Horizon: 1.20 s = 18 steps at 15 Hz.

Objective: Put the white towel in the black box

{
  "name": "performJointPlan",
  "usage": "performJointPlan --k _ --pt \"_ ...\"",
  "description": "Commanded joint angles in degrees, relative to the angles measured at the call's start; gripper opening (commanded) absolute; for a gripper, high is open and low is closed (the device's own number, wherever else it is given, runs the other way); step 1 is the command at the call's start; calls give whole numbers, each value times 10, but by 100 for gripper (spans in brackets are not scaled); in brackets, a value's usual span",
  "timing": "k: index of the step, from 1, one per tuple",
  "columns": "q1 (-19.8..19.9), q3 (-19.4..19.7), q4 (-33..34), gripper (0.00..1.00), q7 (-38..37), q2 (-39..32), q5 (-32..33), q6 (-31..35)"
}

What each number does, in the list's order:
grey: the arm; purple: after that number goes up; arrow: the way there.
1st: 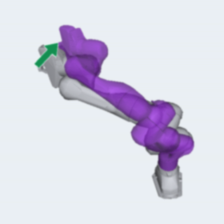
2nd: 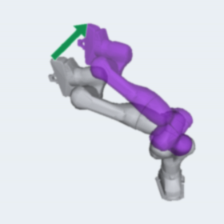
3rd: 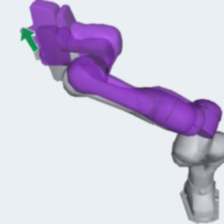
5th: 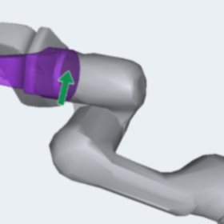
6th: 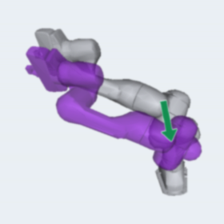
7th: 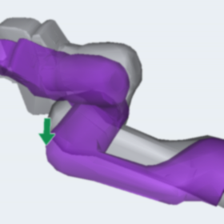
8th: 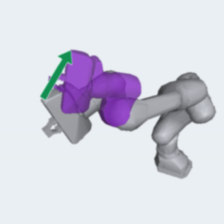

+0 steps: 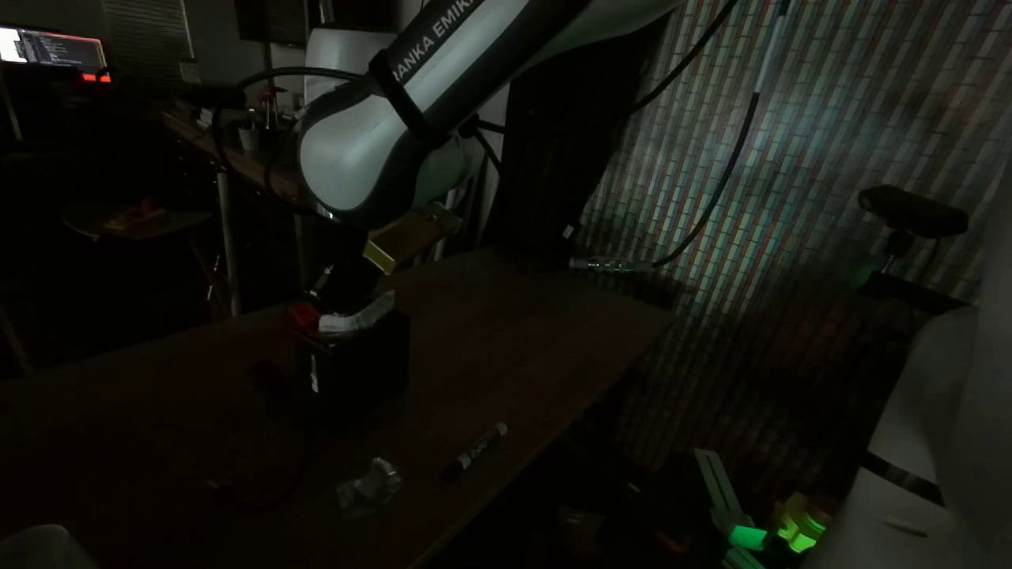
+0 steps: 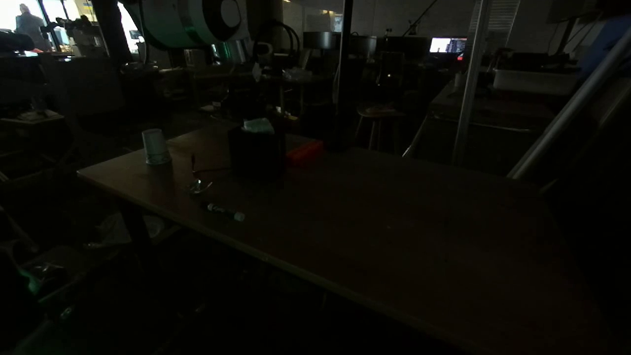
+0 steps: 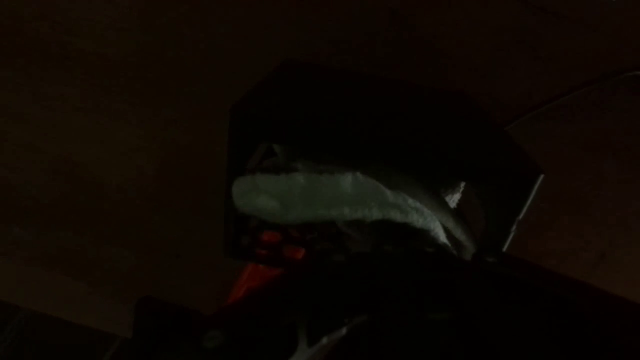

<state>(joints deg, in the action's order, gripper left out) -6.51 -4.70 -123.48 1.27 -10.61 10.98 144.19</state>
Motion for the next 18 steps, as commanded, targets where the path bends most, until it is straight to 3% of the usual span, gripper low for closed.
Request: performJointPlan --k 1,18 --pt "-9 -1 7 0 -10 -4 12 -15" --pt "-16 -4 77 0 11 -57 12 -78"
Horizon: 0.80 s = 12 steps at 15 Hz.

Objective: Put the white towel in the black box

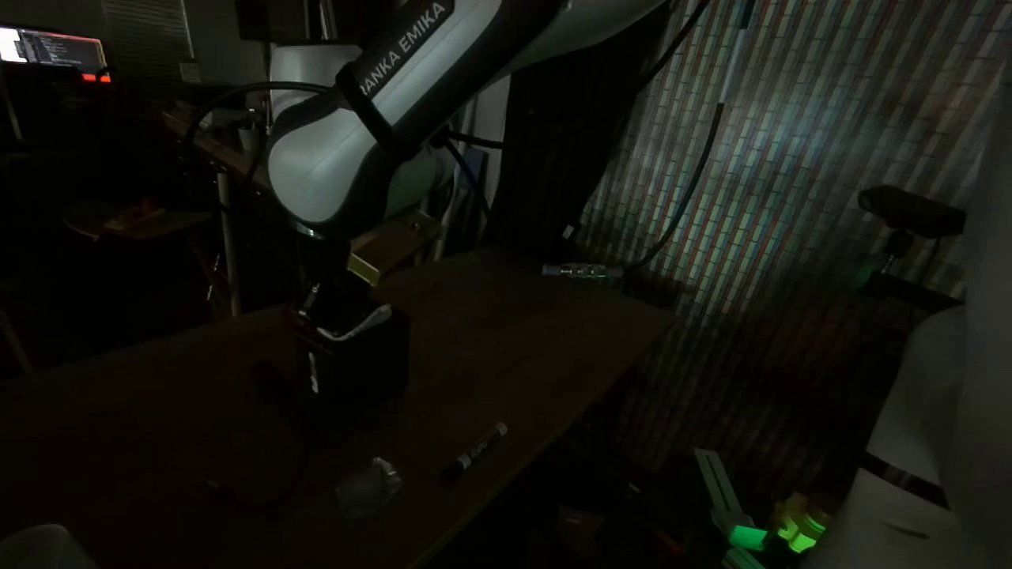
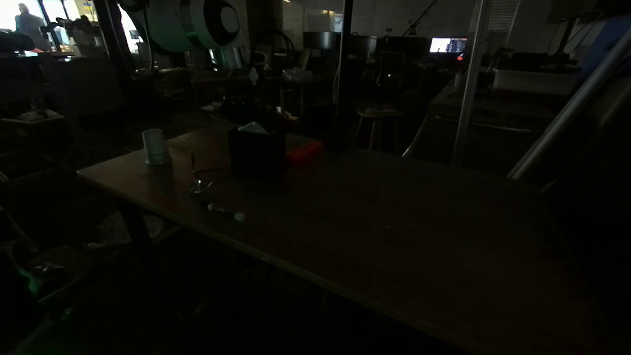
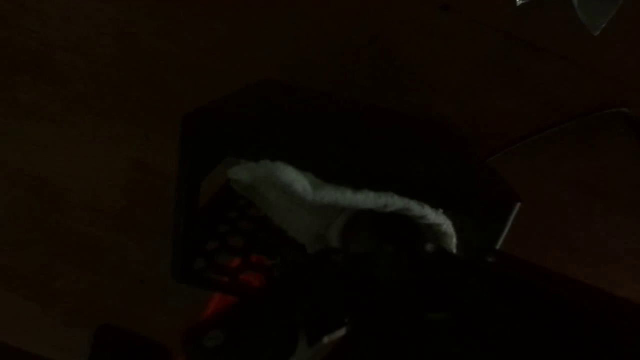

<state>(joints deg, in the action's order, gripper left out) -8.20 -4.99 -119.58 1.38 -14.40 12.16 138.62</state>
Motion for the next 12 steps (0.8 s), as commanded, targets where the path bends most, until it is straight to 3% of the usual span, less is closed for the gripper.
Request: performJointPlan --k 1,12 --pt "2 -1 48 0 13 -25 -2 -27" --pt "22 -3 108 0 43 -84 -38 -43"
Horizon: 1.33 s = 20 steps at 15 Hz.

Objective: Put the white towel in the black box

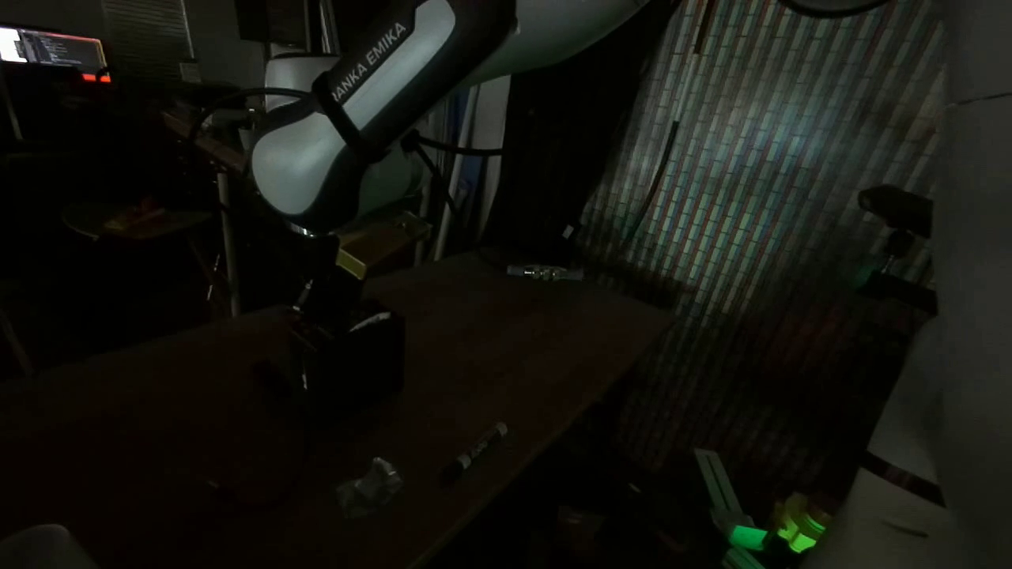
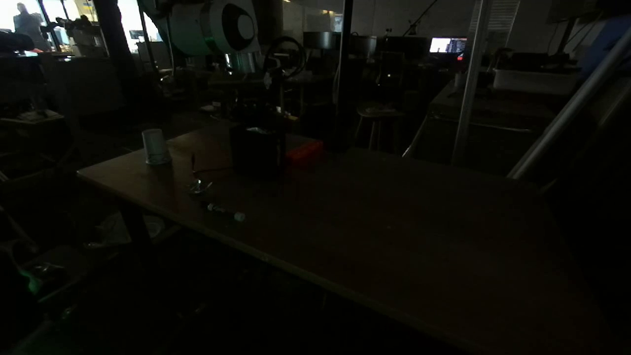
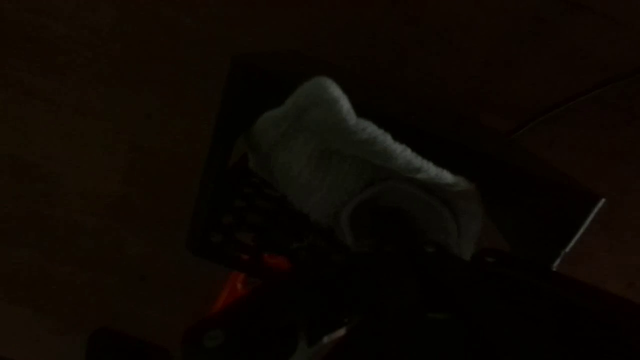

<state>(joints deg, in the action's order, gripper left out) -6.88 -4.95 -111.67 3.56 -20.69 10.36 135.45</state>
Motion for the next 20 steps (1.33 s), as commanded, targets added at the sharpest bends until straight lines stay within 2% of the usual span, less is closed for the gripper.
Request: performJointPlan --k 1,14,20 --pt "10 -4 31 0 23 -26 -25 -11" --pt "16 -17 51 0 34 -72 -86 1" --pt "23 -32 53 0 46 -107 -140 13"
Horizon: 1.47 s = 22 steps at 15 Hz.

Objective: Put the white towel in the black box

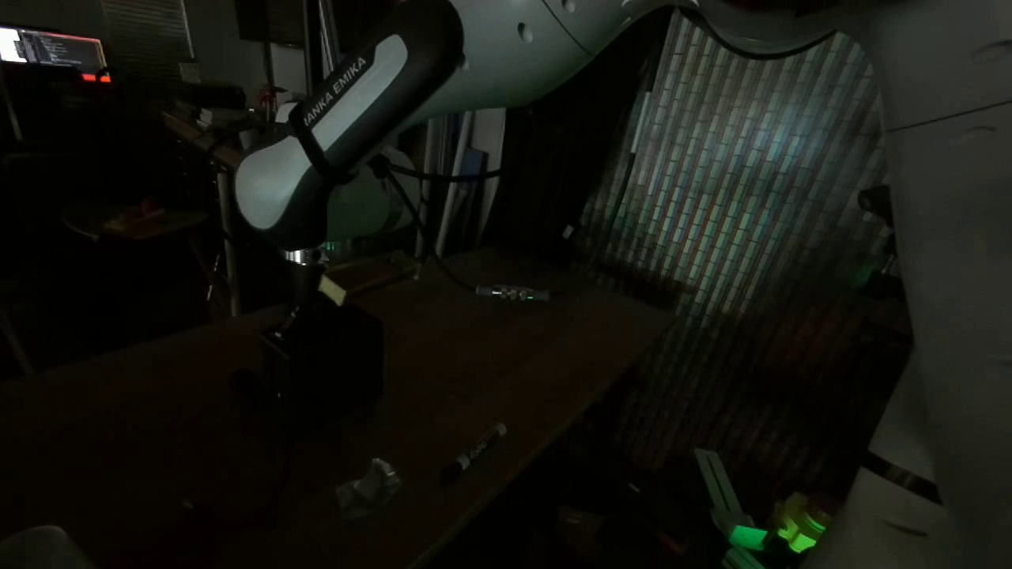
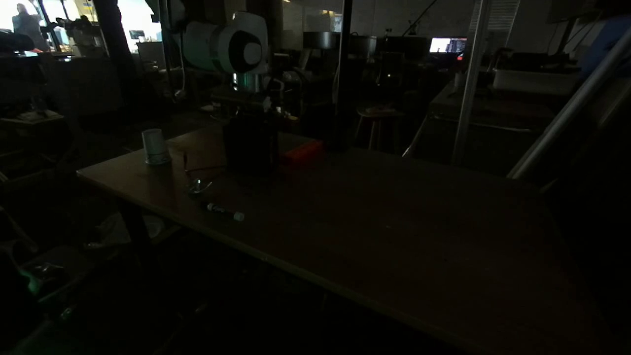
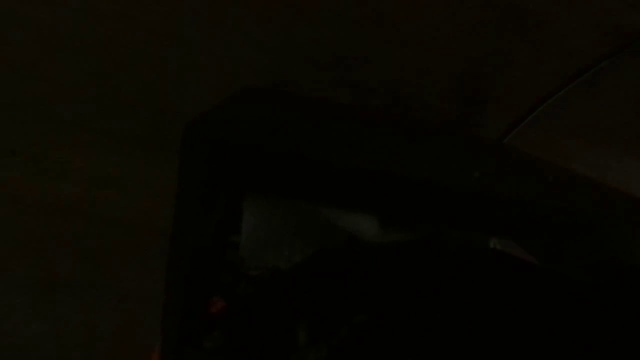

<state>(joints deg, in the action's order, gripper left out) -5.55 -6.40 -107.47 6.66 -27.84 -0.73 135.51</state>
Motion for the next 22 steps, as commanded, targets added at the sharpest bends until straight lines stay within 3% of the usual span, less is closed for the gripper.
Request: performJointPlan --k 1,10,16,22 --pt "11 -18 6 0 16 -36 -35 15" --pt "9 -4 -77 0 -4 70 -27 51" --pt "3 12 -163 0 -59 199 -6 73" --pt "5 9 -252 3 -145 341 -43 102"
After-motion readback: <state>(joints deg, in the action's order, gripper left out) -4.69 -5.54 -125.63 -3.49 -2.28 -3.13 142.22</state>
